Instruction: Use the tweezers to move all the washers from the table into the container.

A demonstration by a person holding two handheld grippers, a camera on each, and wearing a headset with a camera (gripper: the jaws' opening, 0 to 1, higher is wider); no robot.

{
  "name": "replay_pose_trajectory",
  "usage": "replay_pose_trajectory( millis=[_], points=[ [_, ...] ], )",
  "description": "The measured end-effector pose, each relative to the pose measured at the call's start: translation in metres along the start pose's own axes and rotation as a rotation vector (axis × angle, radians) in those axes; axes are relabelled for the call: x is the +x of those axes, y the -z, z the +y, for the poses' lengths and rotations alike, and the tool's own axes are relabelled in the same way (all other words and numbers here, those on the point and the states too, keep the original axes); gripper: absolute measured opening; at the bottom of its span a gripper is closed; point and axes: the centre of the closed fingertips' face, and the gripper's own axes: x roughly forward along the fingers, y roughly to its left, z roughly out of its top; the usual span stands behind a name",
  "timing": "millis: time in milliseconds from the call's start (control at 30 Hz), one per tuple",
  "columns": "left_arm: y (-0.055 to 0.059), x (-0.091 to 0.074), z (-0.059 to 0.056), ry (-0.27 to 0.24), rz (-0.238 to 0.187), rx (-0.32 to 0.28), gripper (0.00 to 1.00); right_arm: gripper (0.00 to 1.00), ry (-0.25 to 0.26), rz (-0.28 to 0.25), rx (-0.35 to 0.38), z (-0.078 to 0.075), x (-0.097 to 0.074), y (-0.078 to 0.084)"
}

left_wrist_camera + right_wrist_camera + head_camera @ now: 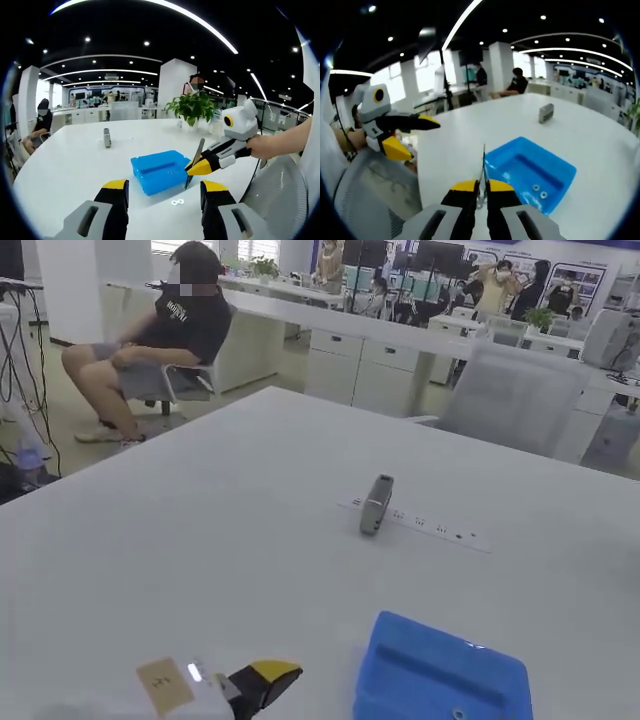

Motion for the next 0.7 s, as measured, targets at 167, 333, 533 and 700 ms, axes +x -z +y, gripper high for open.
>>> replay_pose_trajectory(
  millis=[167, 333, 533, 700],
  points=[
    [-0.001, 0.000, 0.000, -0.001, -0.007, -0.004, 0.57, 0.03, 0.000, -0.058, 0.005, -0.014, 0.000, -0.027],
    [-0.002, 0.000, 0.001, -0.003, -0.009, -0.007, 0.57, 0.03, 0.024, -0.071, 0.031, -0.034, 0.009, -0.039],
    [-0.001, 0.000, 0.002, -0.006, -0.007, -0.011, 0.57, 0.03, 0.081, -0.077, 0.110, -0.063, 0.021, -0.039],
    [-0.001, -0.001, 0.003, -0.010, -0.005, -0.012, 0.57, 0.03, 0.089, -0.030, 0.164, -0.079, 0.037, -0.025]
  ],
)
